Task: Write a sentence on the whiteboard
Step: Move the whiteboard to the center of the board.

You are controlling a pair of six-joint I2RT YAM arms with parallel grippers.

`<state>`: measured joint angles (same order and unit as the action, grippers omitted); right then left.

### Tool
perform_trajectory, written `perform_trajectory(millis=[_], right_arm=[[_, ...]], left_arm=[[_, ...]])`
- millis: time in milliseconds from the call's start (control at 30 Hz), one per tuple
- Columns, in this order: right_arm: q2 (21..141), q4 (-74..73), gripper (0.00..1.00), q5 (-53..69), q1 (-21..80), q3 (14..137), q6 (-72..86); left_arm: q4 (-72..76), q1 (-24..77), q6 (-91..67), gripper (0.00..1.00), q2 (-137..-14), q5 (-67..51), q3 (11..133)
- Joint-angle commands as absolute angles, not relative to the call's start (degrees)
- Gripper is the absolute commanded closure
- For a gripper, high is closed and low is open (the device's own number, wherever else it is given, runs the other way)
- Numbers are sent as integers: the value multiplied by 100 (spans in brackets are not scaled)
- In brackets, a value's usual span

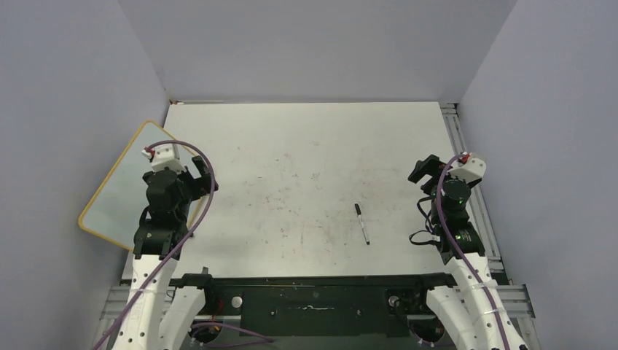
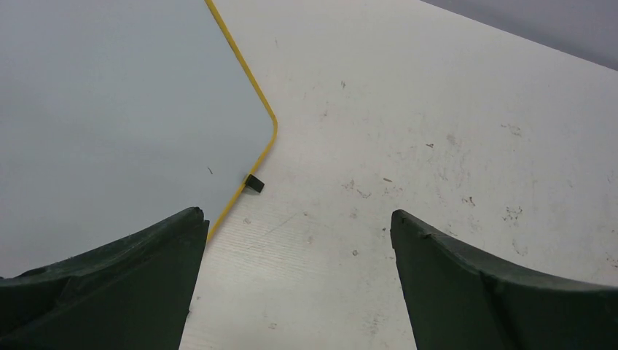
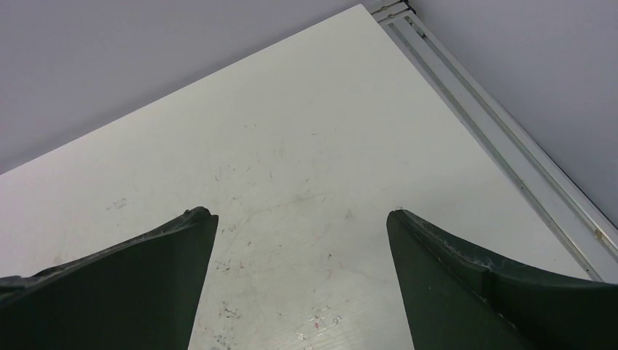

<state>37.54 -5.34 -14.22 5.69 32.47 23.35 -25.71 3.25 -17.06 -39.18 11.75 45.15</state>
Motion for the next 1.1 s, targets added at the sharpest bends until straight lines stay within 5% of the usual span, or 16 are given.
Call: perform_trajectory(millis=[0, 333, 467, 1000, 1067], right_arm=[[3743, -479, 10, -1584, 558, 3472, 2386], [3743, -463, 10, -1513, 557, 3491, 2423], [3750, -375, 10, -1368, 558, 3444, 2486], [3859, -121, 10, -854, 552, 3445, 2536], [3915, -62, 10, -830, 550, 3424, 2531]], left_arm=[[-2677, 281, -2014, 4, -4106, 1468, 4858], [-3069, 382, -2795, 4, -4643, 1539, 4728], [-2641, 923, -3394, 4, -4712, 2452, 4252], [-1557, 1248, -5107, 1, -7151, 3653, 4132], [-1475, 1266, -5334, 7, -7412, 3765, 4192]])
